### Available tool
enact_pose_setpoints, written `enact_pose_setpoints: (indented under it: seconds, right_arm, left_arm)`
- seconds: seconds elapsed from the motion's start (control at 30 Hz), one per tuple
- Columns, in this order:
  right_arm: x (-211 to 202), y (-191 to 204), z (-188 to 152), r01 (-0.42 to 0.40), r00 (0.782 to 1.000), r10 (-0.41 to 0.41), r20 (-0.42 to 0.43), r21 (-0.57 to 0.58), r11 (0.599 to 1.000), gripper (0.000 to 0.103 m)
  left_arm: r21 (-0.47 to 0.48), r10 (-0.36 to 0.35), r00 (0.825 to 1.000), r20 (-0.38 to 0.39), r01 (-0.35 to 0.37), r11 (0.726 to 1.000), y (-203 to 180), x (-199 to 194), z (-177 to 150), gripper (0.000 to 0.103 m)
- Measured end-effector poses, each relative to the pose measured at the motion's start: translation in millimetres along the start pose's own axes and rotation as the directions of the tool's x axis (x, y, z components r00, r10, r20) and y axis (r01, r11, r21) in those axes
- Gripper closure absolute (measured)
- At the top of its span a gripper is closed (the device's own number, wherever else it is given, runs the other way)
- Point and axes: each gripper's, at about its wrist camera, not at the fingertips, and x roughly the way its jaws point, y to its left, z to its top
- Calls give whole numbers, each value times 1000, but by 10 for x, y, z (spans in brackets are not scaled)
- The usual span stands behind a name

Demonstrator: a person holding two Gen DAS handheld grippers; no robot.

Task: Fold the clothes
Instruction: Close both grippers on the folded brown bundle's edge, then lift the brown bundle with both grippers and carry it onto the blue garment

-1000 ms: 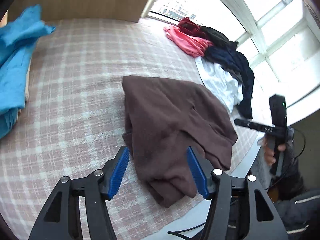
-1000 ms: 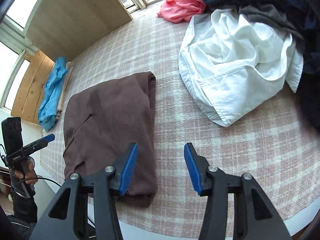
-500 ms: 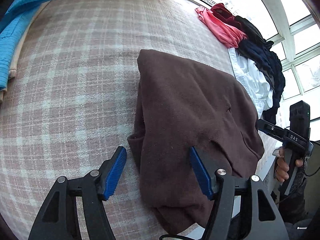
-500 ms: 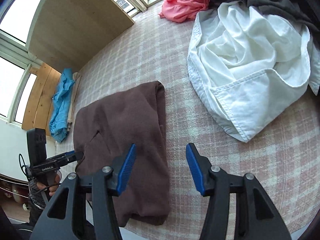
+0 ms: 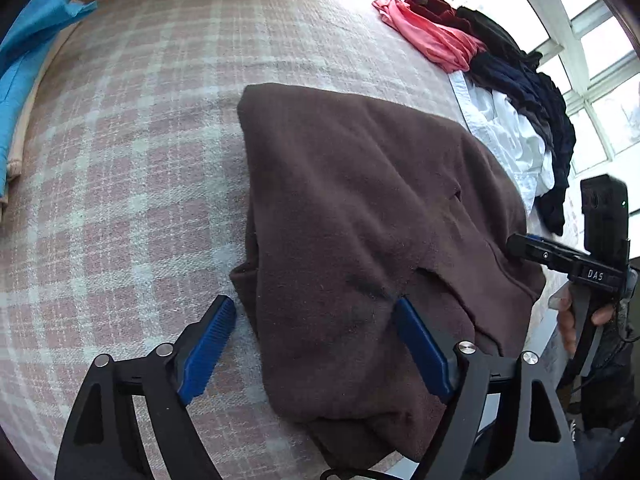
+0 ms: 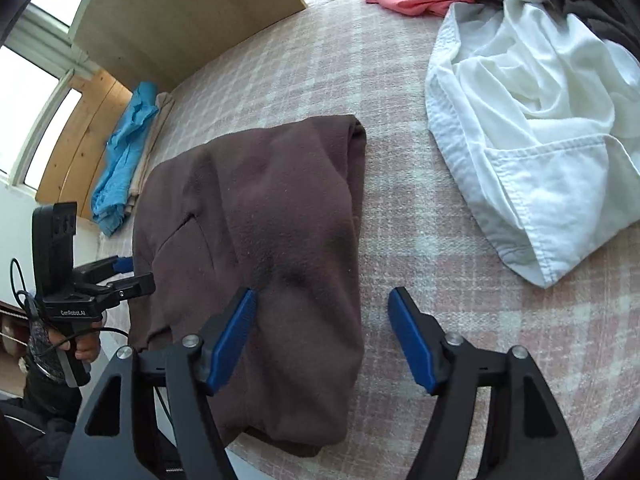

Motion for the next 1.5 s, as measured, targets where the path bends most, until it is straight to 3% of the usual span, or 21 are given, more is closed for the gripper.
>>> enact_pose_setpoints:
  seconds: [0.17, 0.23, 0.3, 0.4, 0.47, 0.6, 0.63, 0.7, 0.93, 1.13, 1.37, 1.5]
  right_arm:
    - [94, 241, -34, 60, 998, -61, -5, -119, 991, 33]
    - [98, 253, -43, 43, 999, -44, -3, -122, 992, 49]
    - [97, 224, -26, 28, 999, -30, -13, -113, 993, 53]
    - [69, 164, -9, -22, 1000, 20, -20, -93, 995, 72]
    - [46, 171, 5, -46, 999, 44, -23, -99, 994, 77]
    - [9, 226, 68, -144, 989, 142, -30, -61, 988, 82]
    - [-29, 252, 89, -186, 982, 184, -29, -49, 981, 82]
    - [-133, 347, 115, -263, 965, 262, -14, -53, 963, 82]
    - [-216, 727, 179, -315, 949, 315, -28, -136, 939, 82]
    - [-415, 1013, 310, -364, 928, 372, 2, -201, 909, 82]
    - [-419, 1782, 673, -354, 925, 380, 11, -335, 873, 83]
    - [-245, 2405, 859, -341, 924, 382, 31, -387, 857, 83]
  left_arm:
    - [-6, -17, 1000, 14, 17, 1000, -7, -11, -4, 20]
    - [2, -34, 999, 27, 34, 999, -17, -26, -23, 32]
    - [7, -41, 999, 33, 41, 999, -28, -33, -36, 39]
    - [6, -40, 998, 42, 40, 999, -31, -52, -45, 47]
    - [17, -56, 997, 51, 55, 998, -33, -82, -49, 60]
    - [2, -82, 994, 71, 82, 997, -21, -156, -53, 69]
    - [-25, -108, 991, 80, 111, 994, 4, -183, -51, 72]
    - [-104, -227, 965, 128, 241, 965, 91, -288, -69, 76]
    - [-85, -308, 931, 193, 329, 941, -182, -529, -56, 78]
    - [-61, -245, 935, 257, 269, 961, -229, -929, -21, 78]
    - [-38, -181, 918, 353, 208, 977, 240, -1526, 40, 78]
    - [-10, -126, 913, 388, 140, 990, 753, -1868, 103, 78]
